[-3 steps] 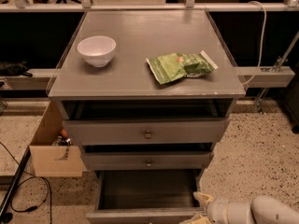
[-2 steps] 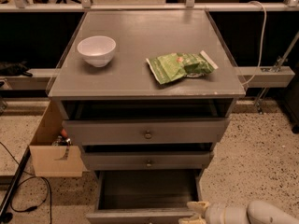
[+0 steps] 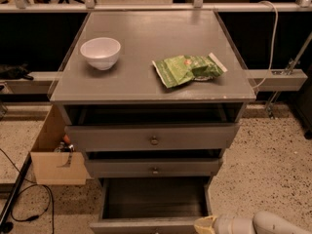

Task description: Close bottom drawer

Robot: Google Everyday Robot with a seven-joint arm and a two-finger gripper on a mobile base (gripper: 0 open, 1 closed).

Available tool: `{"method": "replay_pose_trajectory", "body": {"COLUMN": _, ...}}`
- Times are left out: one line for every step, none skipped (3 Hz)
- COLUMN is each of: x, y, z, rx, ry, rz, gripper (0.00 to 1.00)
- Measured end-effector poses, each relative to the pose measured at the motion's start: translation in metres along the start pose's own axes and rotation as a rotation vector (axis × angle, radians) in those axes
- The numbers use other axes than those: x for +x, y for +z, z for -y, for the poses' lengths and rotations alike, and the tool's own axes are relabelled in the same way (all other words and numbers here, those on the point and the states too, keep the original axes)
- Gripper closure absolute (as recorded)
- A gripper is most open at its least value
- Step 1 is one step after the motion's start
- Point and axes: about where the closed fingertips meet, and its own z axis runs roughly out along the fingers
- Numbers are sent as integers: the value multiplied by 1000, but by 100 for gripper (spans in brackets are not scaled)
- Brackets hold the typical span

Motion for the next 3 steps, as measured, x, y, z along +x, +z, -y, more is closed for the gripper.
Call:
{"method": "replay_pose_trajectory", "body": {"x": 1, "y": 1, "z": 3, "rx": 3, "ry": 3, "rz": 2, "gripper": 100}}
{"method": "replay_pose_trajectory", "body": {"x": 1, "y": 1, "z": 3, "rx": 3, "ry": 3, "rz": 2, "gripper": 100}}
{"method": "replay_pose_trajectory", "body": {"x": 11, "y": 22, "z": 9, "rx": 2, "ry": 9, "rz": -33, "gripper": 100}}
